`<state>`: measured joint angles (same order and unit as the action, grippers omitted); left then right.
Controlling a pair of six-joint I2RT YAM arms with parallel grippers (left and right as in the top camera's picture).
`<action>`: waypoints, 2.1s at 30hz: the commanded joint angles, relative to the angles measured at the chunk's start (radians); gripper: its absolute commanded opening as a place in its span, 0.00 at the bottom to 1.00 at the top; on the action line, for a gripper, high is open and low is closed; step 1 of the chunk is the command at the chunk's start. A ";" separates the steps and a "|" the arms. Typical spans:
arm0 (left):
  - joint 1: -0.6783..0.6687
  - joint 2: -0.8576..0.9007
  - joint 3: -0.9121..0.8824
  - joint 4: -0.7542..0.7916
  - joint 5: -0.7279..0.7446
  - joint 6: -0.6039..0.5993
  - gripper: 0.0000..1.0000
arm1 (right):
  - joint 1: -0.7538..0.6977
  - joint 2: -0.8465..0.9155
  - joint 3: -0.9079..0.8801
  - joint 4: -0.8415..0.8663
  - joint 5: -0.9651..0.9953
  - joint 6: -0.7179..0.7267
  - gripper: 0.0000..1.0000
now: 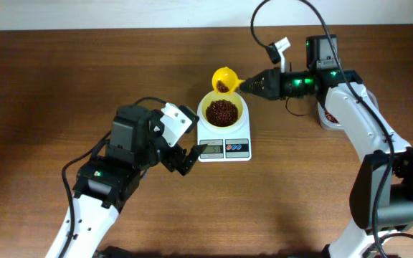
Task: Scoop item into bowl and weigh 50g on scale
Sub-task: 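Carry the empty scoop right toward the clear bean tub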
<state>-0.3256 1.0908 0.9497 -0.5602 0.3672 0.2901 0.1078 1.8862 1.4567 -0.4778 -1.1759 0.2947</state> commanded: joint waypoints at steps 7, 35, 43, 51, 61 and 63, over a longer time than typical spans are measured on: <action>0.005 0.003 -0.005 0.002 0.003 -0.013 0.99 | -0.034 0.013 0.013 0.235 -0.018 0.486 0.04; 0.005 0.003 -0.005 0.001 0.003 -0.013 0.99 | -0.595 0.000 0.012 0.216 -0.332 0.389 0.04; 0.005 0.003 -0.005 0.001 0.003 -0.013 0.99 | -0.602 0.000 0.012 0.167 -0.330 0.280 0.04; 0.005 0.003 -0.005 -0.001 0.003 -0.013 0.99 | -0.599 0.000 0.012 0.167 -0.223 0.278 0.04; 0.005 0.003 -0.005 -0.001 0.003 -0.013 0.99 | -0.606 0.000 0.012 -0.049 -0.279 0.153 0.04; 0.005 0.003 -0.005 -0.001 0.003 -0.013 0.99 | -0.621 0.000 0.012 -0.153 -0.280 0.065 0.04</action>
<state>-0.3256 1.0908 0.9497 -0.5629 0.3668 0.2901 -0.4915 1.8862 1.4624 -0.5579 -1.4315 0.5056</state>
